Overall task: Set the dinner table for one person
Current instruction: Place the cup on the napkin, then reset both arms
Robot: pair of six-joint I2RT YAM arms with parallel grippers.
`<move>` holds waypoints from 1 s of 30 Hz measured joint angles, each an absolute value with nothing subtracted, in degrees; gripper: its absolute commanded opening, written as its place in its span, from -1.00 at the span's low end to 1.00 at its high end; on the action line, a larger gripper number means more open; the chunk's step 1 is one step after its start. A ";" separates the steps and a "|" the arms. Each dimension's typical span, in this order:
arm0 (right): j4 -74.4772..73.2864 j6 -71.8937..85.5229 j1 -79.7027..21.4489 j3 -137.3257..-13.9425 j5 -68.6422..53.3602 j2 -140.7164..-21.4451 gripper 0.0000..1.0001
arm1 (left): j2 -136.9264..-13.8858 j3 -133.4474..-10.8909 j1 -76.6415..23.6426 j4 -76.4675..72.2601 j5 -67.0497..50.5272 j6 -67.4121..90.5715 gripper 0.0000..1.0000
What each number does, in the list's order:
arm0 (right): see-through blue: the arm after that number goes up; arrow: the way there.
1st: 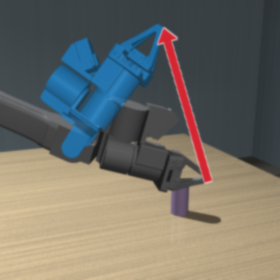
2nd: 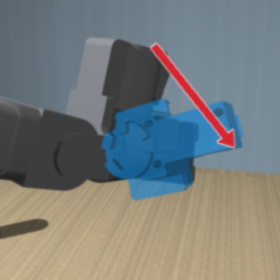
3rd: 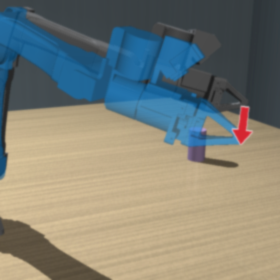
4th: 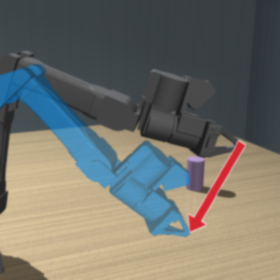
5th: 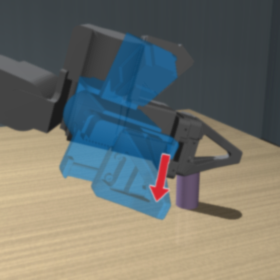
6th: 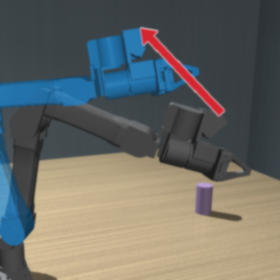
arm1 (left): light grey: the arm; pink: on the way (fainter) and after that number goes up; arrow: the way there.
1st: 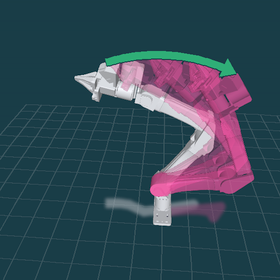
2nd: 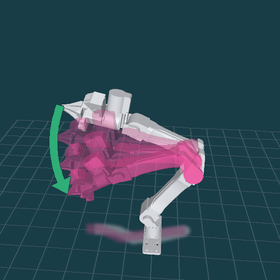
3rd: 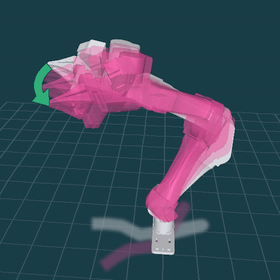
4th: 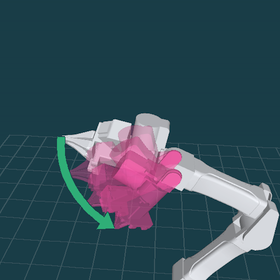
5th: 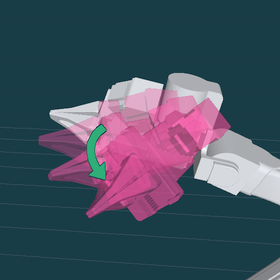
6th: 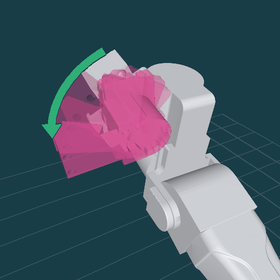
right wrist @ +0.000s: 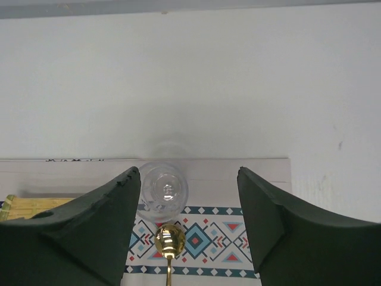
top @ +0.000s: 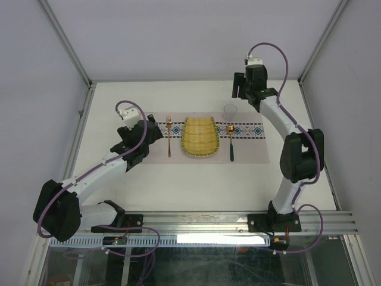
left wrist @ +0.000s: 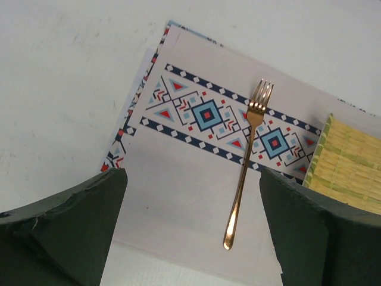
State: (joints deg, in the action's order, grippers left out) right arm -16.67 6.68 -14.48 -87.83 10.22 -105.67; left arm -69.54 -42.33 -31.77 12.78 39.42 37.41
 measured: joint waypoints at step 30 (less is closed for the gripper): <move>-2.46 6.37 -14.44 -37.06 17.26 -55.00 0.99 | -46.24 -22.52 -31.77 -12.60 35.42 6.57 0.98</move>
